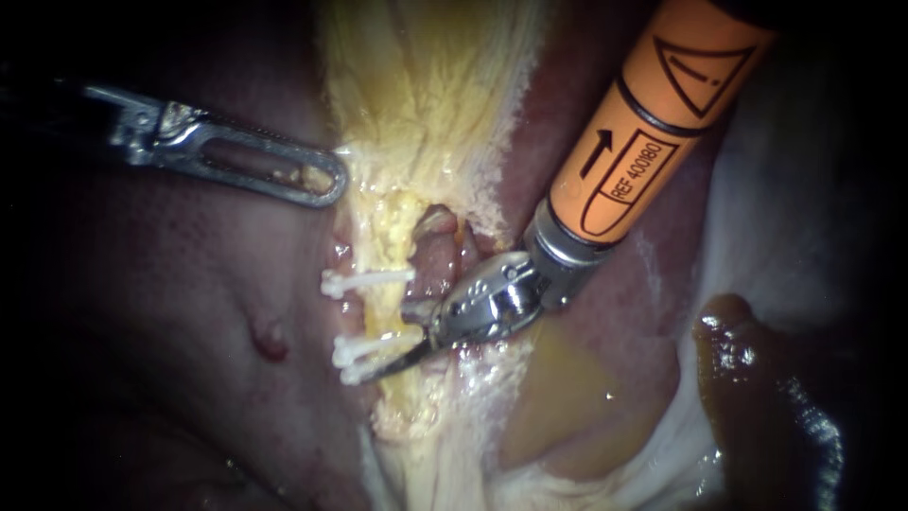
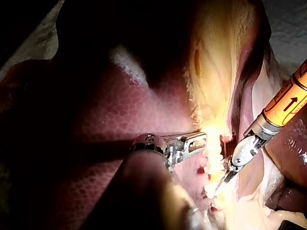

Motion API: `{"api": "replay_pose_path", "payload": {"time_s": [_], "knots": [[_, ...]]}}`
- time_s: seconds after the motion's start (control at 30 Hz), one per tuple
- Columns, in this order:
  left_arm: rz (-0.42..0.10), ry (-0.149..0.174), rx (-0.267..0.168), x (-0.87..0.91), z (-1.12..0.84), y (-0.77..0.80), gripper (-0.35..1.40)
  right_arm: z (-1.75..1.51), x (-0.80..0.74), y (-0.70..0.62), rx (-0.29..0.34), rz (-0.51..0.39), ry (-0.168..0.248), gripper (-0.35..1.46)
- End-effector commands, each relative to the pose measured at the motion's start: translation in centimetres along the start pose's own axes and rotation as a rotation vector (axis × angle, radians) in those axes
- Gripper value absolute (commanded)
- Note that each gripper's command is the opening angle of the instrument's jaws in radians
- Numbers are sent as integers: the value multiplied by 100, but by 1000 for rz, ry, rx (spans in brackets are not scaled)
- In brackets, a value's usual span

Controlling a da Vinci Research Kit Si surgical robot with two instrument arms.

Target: Go to the cutting position left tube

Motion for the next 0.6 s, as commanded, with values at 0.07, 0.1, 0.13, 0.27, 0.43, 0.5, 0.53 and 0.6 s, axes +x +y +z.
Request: {"api": "replay_pose_path", "payload": {"time_s": [0.07,0.1,0.13,0.27,0.43,0.5,0.53,0.6], "knots": [[0,0,0,0,0,0,-35,0,0,0,0,0,0,126],[0,0,0,0,0,0,-35,0,0,0,0,0,0,126],[0,0,0,0,0,0,-35,0,0,0,0,0,0,126],[0,0,0,0,0,0,-35,-1,0,0,0,0,0,126],[0,0,1,0,-1,0,-35,-4,0,0,1,18,4,131],[1,0,1,0,-1,0,-35,-7,0,-1,1,35,11,133],[1,1,1,0,-1,0,-35,-9,-1,-1,7,46,18,135],[1,1,1,1,-2,1,-35,-13,-1,0,18,63,37,136]]}}
